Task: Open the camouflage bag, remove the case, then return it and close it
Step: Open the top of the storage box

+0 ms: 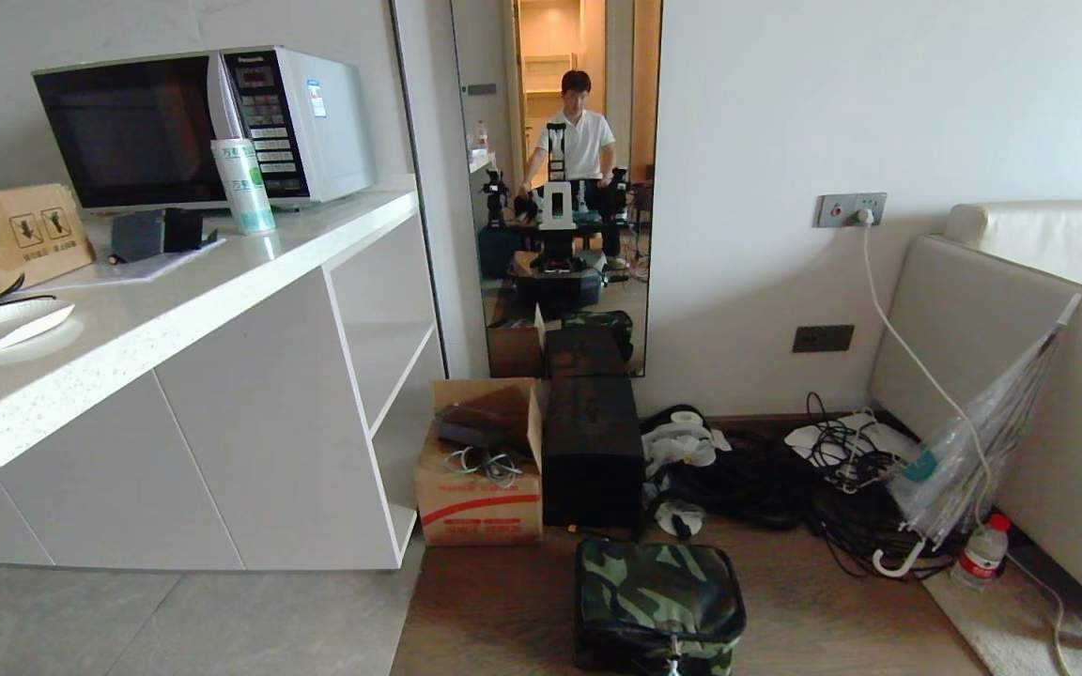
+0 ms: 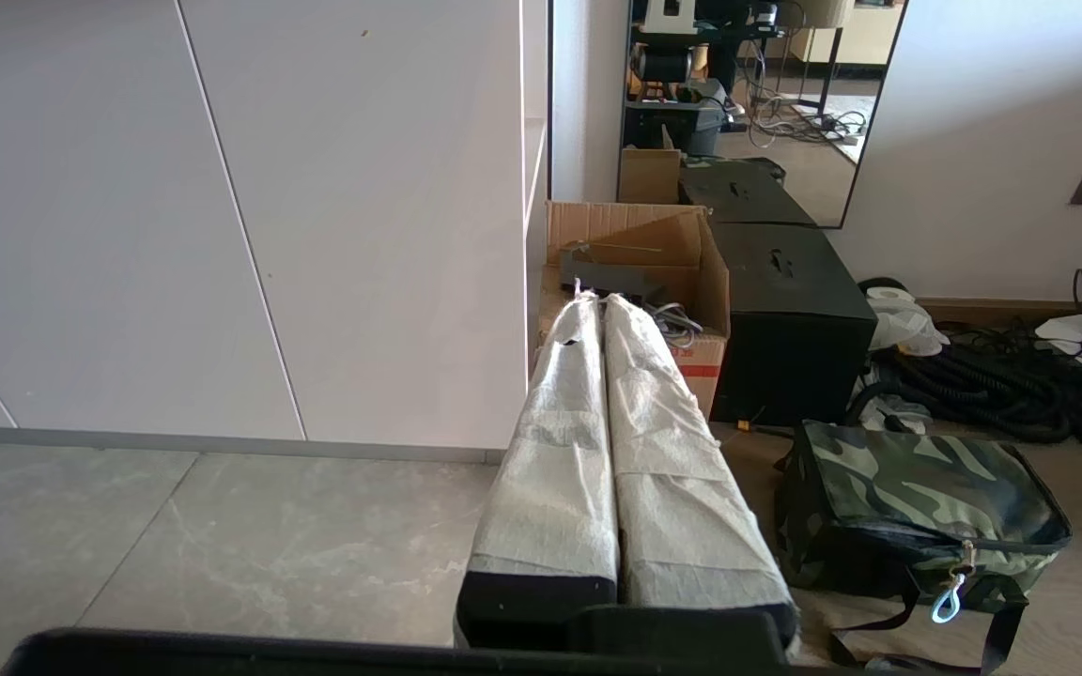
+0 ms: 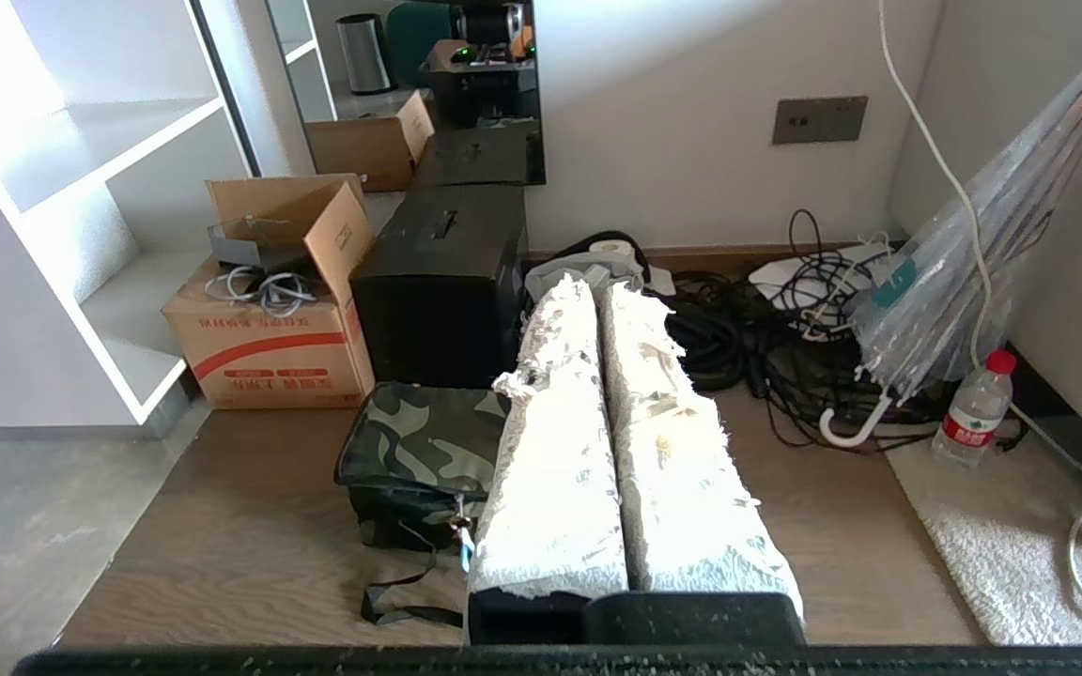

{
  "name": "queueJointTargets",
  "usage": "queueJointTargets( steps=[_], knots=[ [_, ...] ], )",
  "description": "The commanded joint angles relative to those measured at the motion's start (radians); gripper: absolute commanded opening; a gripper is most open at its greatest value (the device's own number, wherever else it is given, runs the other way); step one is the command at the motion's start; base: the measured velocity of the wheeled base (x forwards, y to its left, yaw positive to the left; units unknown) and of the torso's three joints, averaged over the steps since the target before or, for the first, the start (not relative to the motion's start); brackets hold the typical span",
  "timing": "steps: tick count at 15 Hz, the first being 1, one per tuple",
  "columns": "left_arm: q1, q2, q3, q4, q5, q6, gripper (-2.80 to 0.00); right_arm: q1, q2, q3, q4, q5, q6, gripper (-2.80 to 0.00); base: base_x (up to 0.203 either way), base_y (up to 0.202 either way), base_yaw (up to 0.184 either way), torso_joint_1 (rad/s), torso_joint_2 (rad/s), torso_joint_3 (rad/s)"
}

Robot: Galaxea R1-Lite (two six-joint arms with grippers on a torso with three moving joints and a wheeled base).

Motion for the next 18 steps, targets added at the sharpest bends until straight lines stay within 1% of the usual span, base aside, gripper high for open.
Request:
queueJointTargets(
  steps=[1, 7, 12, 14, 18],
  knots=[
    [0.0, 0.001, 0.0, 0.0, 0.001, -0.001, -2.8, -0.001, 0.001, 0.002, 0.0, 0.0, 0.0, -2.8, 0.0, 0.0, 0.0, 0.0, 0.0, 0.0],
    [0.0, 0.001, 0.0, 0.0, 0.001, -0.004, -2.8, 0.001, 0.001, 0.002, 0.0, 0.0, 0.0, -2.8, 0.0, 0.0, 0.0, 0.0, 0.0, -0.031],
    [0.0, 0.001, 0.0, 0.001, 0.001, -0.011, -2.8, 0.0, 0.001, 0.002, 0.0, 0.0, 0.0, -2.8, 0.0, 0.0, 0.0, 0.001, 0.01, -0.183],
    [0.0, 0.001, 0.0, 0.0, 0.001, -0.002, -2.8, -0.001, 0.001, 0.002, 0.0, 0.0, 0.0, -2.8, 0.0, 0.0, 0.0, 0.007, 0.0, -0.199],
    [0.0, 0.001, 0.0, 0.0, 0.001, -0.004, -2.8, 0.0, 0.001, 0.002, 0.0, 0.0, 0.0, -2.8, 0.0, 0.0, 0.0, 0.004, 0.0, -0.194]
  ],
)
